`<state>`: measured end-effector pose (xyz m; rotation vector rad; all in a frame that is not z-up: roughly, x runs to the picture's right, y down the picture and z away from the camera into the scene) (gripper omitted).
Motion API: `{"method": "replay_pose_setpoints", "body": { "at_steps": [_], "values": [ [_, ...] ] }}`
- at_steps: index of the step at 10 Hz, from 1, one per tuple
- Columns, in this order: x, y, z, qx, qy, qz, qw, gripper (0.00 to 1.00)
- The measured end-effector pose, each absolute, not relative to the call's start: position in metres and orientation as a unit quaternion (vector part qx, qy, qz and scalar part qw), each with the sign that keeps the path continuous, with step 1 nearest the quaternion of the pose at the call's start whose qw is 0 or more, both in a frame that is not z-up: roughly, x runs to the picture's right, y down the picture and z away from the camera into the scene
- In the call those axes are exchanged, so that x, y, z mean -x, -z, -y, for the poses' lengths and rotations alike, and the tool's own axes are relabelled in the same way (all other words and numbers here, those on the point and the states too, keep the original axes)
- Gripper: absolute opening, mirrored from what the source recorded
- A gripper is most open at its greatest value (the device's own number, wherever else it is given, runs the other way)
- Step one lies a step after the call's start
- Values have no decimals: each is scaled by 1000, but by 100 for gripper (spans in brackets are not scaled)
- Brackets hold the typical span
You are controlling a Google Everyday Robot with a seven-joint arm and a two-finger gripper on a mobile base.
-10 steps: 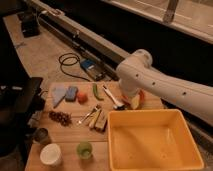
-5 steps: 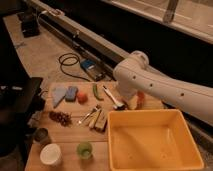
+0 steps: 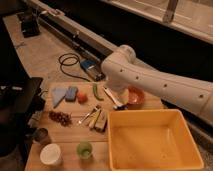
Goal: Place fork in table surface
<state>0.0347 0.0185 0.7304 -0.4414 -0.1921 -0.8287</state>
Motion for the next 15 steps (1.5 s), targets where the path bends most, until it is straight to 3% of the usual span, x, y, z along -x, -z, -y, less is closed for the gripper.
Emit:
{"method": "replay_pose_setpoints", "body": {
  "at_steps": [5,9,15],
  "values": [
    [57,-786,-5,215,451,155,852,80],
    [90,-830,-8,218,460,192,839,80],
    [86,-833,-10,220,452,188,844,80]
  ]
}}
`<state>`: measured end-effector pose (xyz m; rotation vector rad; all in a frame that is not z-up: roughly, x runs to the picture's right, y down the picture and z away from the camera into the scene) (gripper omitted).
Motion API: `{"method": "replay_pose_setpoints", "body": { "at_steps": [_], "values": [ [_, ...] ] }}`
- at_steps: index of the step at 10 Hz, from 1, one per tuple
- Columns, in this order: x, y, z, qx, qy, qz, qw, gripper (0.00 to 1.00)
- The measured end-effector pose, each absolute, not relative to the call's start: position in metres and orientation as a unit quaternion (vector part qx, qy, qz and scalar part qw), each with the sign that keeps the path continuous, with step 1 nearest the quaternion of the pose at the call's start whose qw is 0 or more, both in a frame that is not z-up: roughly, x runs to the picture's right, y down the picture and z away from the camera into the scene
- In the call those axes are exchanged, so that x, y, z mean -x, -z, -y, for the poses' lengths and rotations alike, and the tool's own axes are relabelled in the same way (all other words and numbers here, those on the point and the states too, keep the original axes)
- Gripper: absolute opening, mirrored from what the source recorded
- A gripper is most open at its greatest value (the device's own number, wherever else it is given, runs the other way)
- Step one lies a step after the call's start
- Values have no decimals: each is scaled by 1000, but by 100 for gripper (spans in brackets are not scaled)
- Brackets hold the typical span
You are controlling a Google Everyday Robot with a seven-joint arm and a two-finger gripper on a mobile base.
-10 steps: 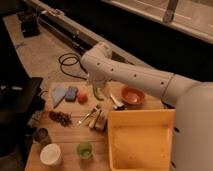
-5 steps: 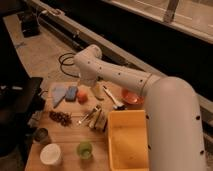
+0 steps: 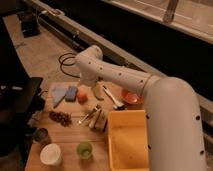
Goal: Place fork in table surface
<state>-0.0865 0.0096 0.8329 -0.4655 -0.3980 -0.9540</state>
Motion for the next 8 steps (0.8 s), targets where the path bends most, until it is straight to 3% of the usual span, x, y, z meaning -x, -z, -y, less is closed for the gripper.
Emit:
{"method": "replay_pose_setpoints", "body": {
  "at_steps": [8],
  "values": [
    [66,-862,-42,243,420,194,853,80]
  ]
}}
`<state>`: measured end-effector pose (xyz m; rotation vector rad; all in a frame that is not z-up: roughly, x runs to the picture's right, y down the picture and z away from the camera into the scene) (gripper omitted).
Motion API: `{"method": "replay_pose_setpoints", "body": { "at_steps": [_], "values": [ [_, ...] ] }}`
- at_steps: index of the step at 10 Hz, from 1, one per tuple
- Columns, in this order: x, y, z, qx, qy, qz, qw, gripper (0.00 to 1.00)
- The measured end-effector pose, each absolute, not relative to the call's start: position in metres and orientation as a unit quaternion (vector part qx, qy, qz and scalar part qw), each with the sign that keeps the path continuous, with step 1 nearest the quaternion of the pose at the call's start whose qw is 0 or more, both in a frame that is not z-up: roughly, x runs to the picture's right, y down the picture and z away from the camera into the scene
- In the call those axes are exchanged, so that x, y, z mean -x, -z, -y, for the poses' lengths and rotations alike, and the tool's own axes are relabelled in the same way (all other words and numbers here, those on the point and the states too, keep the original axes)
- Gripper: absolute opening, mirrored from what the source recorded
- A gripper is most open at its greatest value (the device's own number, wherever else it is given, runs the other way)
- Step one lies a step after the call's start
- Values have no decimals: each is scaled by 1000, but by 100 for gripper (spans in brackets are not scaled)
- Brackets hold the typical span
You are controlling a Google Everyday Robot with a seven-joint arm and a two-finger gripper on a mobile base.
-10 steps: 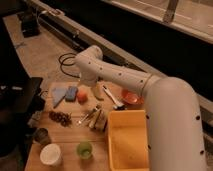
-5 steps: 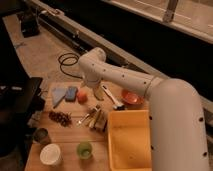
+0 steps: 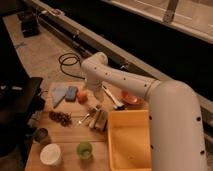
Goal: Place fork in table surface
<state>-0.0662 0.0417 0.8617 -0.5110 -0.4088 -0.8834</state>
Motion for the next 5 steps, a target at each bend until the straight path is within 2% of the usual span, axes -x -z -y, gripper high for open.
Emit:
{"method": "replay_pose_setpoints", "body": {
  "at_steps": [2,5],
  "values": [
    [60,-871,-50,254,422,185,851,80],
    [50,-881,-54,237,425,178,856,80]
  ]
}}
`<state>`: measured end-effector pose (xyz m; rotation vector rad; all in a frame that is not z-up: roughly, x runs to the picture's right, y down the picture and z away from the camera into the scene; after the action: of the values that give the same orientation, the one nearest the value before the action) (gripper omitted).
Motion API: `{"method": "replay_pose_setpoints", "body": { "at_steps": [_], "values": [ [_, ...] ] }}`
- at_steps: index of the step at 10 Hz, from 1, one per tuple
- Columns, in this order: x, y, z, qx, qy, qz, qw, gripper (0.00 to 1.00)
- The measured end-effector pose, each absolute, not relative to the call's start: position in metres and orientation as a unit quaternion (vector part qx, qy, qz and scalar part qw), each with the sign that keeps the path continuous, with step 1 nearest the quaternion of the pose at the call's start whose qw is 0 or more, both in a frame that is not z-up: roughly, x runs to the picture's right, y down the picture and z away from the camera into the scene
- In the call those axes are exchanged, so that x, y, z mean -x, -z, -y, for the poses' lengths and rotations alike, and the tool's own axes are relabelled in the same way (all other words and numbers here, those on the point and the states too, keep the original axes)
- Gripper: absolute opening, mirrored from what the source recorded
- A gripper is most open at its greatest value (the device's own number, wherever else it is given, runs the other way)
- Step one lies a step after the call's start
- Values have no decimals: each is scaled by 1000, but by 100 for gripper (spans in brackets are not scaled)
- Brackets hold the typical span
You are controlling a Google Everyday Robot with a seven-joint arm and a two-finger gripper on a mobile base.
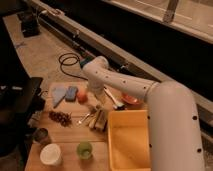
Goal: Place fork in table surface
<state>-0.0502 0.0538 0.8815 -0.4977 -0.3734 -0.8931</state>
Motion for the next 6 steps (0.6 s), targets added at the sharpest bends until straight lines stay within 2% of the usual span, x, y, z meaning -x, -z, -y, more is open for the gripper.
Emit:
{"method": "replay_pose_setpoints", "body": {
  "at_steps": [2,6],
  "values": [
    [44,-883,-55,218,429,173,859,80],
    [44,-883,-55,220,438,166,856,80]
  ]
}}
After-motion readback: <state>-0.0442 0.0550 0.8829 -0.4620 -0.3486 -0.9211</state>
